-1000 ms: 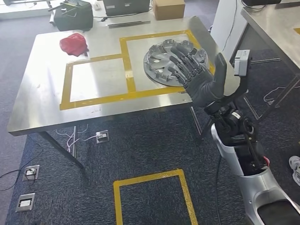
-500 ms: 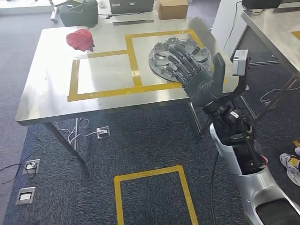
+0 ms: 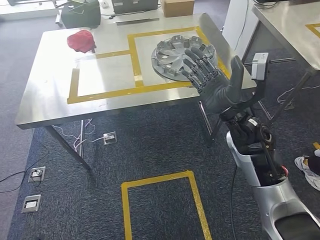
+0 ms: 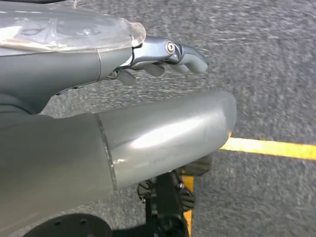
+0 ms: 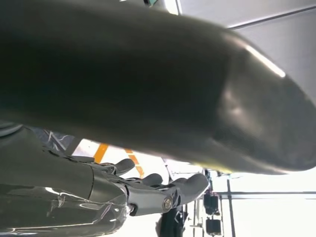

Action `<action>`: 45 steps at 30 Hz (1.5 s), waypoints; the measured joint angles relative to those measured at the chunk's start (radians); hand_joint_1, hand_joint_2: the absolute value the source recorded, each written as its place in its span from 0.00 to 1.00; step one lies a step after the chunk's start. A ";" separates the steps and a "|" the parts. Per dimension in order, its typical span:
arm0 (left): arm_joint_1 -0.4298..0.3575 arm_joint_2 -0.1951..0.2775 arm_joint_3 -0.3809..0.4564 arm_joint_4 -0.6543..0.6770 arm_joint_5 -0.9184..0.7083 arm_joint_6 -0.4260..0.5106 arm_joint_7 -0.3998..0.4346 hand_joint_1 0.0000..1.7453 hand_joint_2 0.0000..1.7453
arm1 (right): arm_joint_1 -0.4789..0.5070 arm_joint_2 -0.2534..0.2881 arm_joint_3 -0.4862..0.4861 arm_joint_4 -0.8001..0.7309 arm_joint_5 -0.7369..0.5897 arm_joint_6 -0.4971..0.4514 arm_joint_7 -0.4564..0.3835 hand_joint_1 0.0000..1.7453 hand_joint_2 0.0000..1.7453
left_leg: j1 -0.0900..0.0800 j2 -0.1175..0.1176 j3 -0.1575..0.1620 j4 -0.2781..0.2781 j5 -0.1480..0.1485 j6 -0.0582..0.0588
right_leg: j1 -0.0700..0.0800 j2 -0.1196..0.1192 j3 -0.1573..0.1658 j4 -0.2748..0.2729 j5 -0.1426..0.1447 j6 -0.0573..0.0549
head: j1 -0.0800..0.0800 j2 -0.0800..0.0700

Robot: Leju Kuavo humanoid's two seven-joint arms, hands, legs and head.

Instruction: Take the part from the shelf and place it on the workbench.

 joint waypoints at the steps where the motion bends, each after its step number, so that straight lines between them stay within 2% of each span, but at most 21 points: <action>1: 0.001 0.000 0.000 0.001 0.000 0.000 0.000 0.00 0.00 | 0.001 0.000 0.000 0.000 0.001 -0.001 0.000 0.00 0.00 | 0.000 0.000 -0.025 0.074 -0.043 -0.002 | 0.000 -0.001 -0.012 0.001 0.008 -0.003 | -0.007 0.000; 3: 0.004 -0.002 0.000 0.002 0.000 0.001 0.000 0.00 0.00 | 0.004 0.000 0.000 0.002 0.008 -0.003 0.000 0.00 0.00 | 0.001 0.000 -0.043 0.161 -0.070 -0.004 | 0.001 -0.001 -0.035 0.003 0.023 -0.004 | -0.016 0.000; 4: 0.005 -0.002 0.000 0.002 0.000 0.002 0.000 0.00 0.00 | 0.005 0.000 0.000 0.002 0.012 -0.005 0.000 0.00 0.00 | 0.001 0.000 -0.025 0.152 -0.053 -0.003 | 0.002 -0.001 -0.047 0.004 0.031 -0.003 | -0.019 0.000; 8: 0.001 -0.001 0.000 0.002 0.000 0.008 0.000 0.00 0.00 | 0.003 0.000 -0.003 0.002 0.018 -0.009 -0.001 0.00 0.00 | -0.005 0.000 0.152 -0.106 0.019 0.017 | 0.006 0.001 -0.077 0.014 0.055 0.009 | -0.026 0.000; 10: 0.000 0.000 0.000 0.002 0.000 0.010 0.000 0.00 0.00 | 0.001 0.000 -0.007 0.002 0.019 -0.012 -0.001 0.00 0.00 | -0.011 -0.001 0.178 -0.157 0.021 0.027 | 0.008 0.000 -0.085 0.016 0.067 0.020 | -0.024 0.000; 13: 0.004 -0.001 0.000 0.002 0.000 0.013 0.000 0.00 0.00 | -0.001 0.000 -0.013 0.003 0.027 -0.022 0.000 0.00 0.00 | -0.005 0.004 0.162 -0.162 0.040 0.049 | 0.005 0.002 -0.103 0.045 0.042 0.036 | -0.021 0.000; 16: 0.004 -0.002 0.000 0.002 0.001 0.014 0.000 0.00 0.00 | -0.002 0.000 -0.016 0.006 0.031 -0.028 0.000 0.00 0.00 | -0.003 0.006 0.136 -0.163 0.063 0.061 | 0.000 0.003 -0.159 0.223 -0.090 0.049 | -0.008 0.000; 18: 0.005 -0.001 0.000 0.002 0.001 0.014 0.000 0.00 0.00 | 0.000 0.000 -0.016 0.010 0.031 -0.030 0.000 0.00 0.00 | -0.003 0.006 0.115 -0.162 0.078 0.061 | -0.002 0.003 -0.173 0.321 -0.128 0.054 | -0.002 0.000; 20: 0.005 -0.001 0.000 0.002 0.003 0.013 0.000 0.00 0.00 | 0.000 0.000 -0.016 0.012 0.031 -0.034 0.000 0.00 0.00 | -0.003 0.006 0.097 -0.158 0.091 0.057 | -0.003 0.003 -0.117 0.271 -0.088 0.052 | 0.006 0.000; 22: 0.004 -0.001 0.000 0.002 0.006 0.013 0.000 0.00 0.00 | -0.004 0.000 -0.015 0.014 0.031 -0.036 -0.002 0.00 0.00 | -0.004 0.005 0.084 -0.155 0.101 0.050 | -0.002 0.004 -0.015 0.118 -0.046 0.044 | 0.015 0.000; 24: 0.003 0.001 0.000 0.002 0.010 0.012 0.000 0.00 0.00 | -0.012 0.000 -0.014 0.017 0.031 -0.034 -0.009 0.00 0.00 | -0.004 0.005 0.076 -0.153 0.114 0.039 | 0.004 0.007 0.041 0.017 -0.041 0.034 | 0.018 0.000; 26: 0.003 0.002 0.000 0.002 0.013 0.012 0.000 0.00 0.00 | -0.018 0.000 -0.013 0.023 0.031 -0.029 -0.017 0.00 0.00 | -0.004 0.005 0.071 -0.155 0.128 0.025 | 0.010 0.008 0.040 0.002 -0.036 0.023 | 0.018 0.000; 28: 0.004 0.005 0.000 0.002 0.016 0.012 0.000 0.00 0.00 | -0.025 0.000 -0.011 0.031 0.031 -0.022 -0.026 0.00 0.00 | -0.003 0.003 0.057 -0.135 0.109 0.015 | 0.005 0.004 0.027 -0.003 -0.020 0.010 | 0.015 0.000; 31: 0.004 0.008 0.000 0.003 0.024 0.012 0.000 0.00 0.00 | -0.034 0.001 -0.008 0.046 0.031 -0.008 -0.042 0.00 0.00 | 0.000 0.002 -0.012 0.031 -0.019 0.003 | 0.001 -0.001 -0.007 -0.006 0.009 -0.005 | -0.006 0.000; 33: 0.005 0.009 0.000 0.003 0.029 0.012 0.000 0.00 0.00 | -0.035 0.001 -0.006 0.060 0.032 0.003 -0.054 0.00 0.00 | 0.000 0.002 -0.045 0.148 -0.066 -0.003 | 0.001 -0.003 -0.032 -0.004 0.027 -0.006 | -0.017 0.000; 35: 0.006 0.009 0.000 0.003 0.032 0.012 0.000 0.00 0.00 | -0.036 0.001 -0.005 0.073 0.034 0.013 -0.062 0.00 0.00 | 0.001 0.002 -0.008 0.128 -0.032 -0.003 | 0.002 -0.003 -0.055 0.000 0.042 -0.004 | -0.022 0.000; 37: 0.004 0.011 0.000 0.003 0.034 0.012 0.000 0.00 0.00 | -0.039 0.001 -0.002 0.082 0.034 0.019 -0.067 0.00 0.00 | 0.000 0.002 0.092 -0.020 0.015 0.004 | 0.002 -0.003 -0.074 0.007 0.053 0.003 | -0.025 0.000; 39: 0.002 0.013 0.000 0.003 0.035 0.012 0.000 0.00 0.00 | -0.045 0.001 0.000 0.090 0.035 0.022 -0.071 0.00 0.00 | -0.005 0.001 0.160 -0.134 0.025 0.016 | 0.005 -0.003 -0.083 0.013 0.063 0.012 | -0.023 0.000; 42: 0.004 0.015 0.000 0.003 0.036 0.012 0.000 0.00 0.00 | -0.052 0.002 0.002 0.101 0.035 0.025 -0.073 0.00 0.00 | -0.006 0.001 0.160 -0.158 0.032 0.034 | 0.005 -0.002 -0.091 0.016 0.075 0.029 | -0.020 0.000; 43: 0.004 0.015 0.000 0.003 0.037 0.013 0.000 0.00 0.00 | -0.053 0.003 0.002 0.105 0.035 0.026 -0.074 0.00 0.00 | -0.004 0.002 0.154 -0.158 0.040 0.041 | 0.005 0.000 -0.098 0.027 0.062 0.034 | -0.020 0.000; 45: 0.005 0.015 0.000 0.003 0.040 0.014 0.000 0.00 0.00 | -0.056 0.003 0.002 0.114 0.035 0.029 -0.075 0.00 0.00 | 0.001 0.004 0.137 -0.162 0.057 0.053 | 0.002 0.002 -0.130 0.112 -0.015 0.043 | -0.013 0.000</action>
